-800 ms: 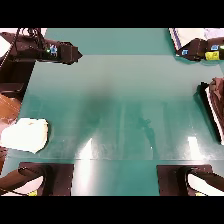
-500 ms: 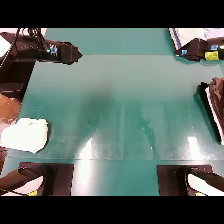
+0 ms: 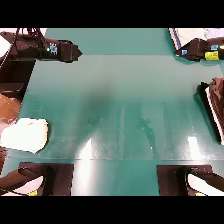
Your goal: Fold the shirts.
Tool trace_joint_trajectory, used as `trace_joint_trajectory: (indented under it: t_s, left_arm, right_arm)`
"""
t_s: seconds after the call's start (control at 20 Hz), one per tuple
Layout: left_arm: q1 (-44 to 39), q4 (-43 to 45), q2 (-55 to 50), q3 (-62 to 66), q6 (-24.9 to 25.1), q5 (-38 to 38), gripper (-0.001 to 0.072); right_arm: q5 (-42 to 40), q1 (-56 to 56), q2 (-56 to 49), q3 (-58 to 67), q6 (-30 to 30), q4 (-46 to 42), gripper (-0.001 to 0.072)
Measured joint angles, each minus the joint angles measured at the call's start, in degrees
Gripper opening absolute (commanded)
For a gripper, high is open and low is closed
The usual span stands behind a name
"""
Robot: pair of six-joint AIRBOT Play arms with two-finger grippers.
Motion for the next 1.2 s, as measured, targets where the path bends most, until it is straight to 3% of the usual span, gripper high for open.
trace_joint_trajectory:
  t_s: [0.15, 0.4, 0.45, 0.5, 0.55, 0.75, 0.9, 0.95, 1.05, 1.2]
  left_arm:
    - [3.5, 3.3, 2.6, -0.1, 0.0, -3.1, 0.0025]
    - [13.3, 17.7, 12.6, -7.9, -0.3, -15.5, 0.0029]
    - [15.6, 19.7, 14.4, -11.1, -0.3, -17.7, 0.0264]
    - [18.1, 21.4, 16.0, -14.8, -0.3, -19.8, 0.0583]
    - [20.5, 22.6, 17.2, -18.8, -0.4, -21.5, 0.0667]
    - [27.1, 25.4, 19.3, -34.6, -1.5, -22.5, 0.0667]
    - [29.2, 26.4, 19.8, -43.6, -3.0, -20.1, 0.0643]
    - [29.5, 26.7, 19.9, -45.5, -3.6, -19.2, 0.0466]
    - [29.9, 27.1, 20.0, -48.0, -4.8, -17.7, 0.0027]
    - [30.2, 27.1, 20.1, -49.0, -5.6, -17.0, 0.0024]
  right_arm:
    - [0.1, 0.0, 0.0, 0.0, 0.0, 0.0, 0.0016]
    - [0.3, 0.0, 0.0, 0.0, 0.0, 0.0, 0.0016]
    - [0.3, 0.0, 0.0, 0.0, 0.0, 0.0, 0.0016]
    - [0.3, 0.0, 0.0, 0.0, 0.0, 0.0, 0.0017]
    - [0.3, 0.0, 0.0, 0.0, 0.0, 0.0, 0.0016]
    - [0.4, 0.0, 0.0, 0.0, 0.0, 0.0, 0.0016]
    - [0.4, 0.0, 0.0, 0.0, 0.0, -0.1, 0.0017]
    - [0.3, 0.0, 0.0, 0.0, 0.0, -0.1, 0.0016]
    - [0.2, 0.0, 0.0, 0.0, 0.0, -0.1, 0.0017]
    - [0.0, 0.0, 0.0, 0.0, 0.0, -0.1, 0.0016]
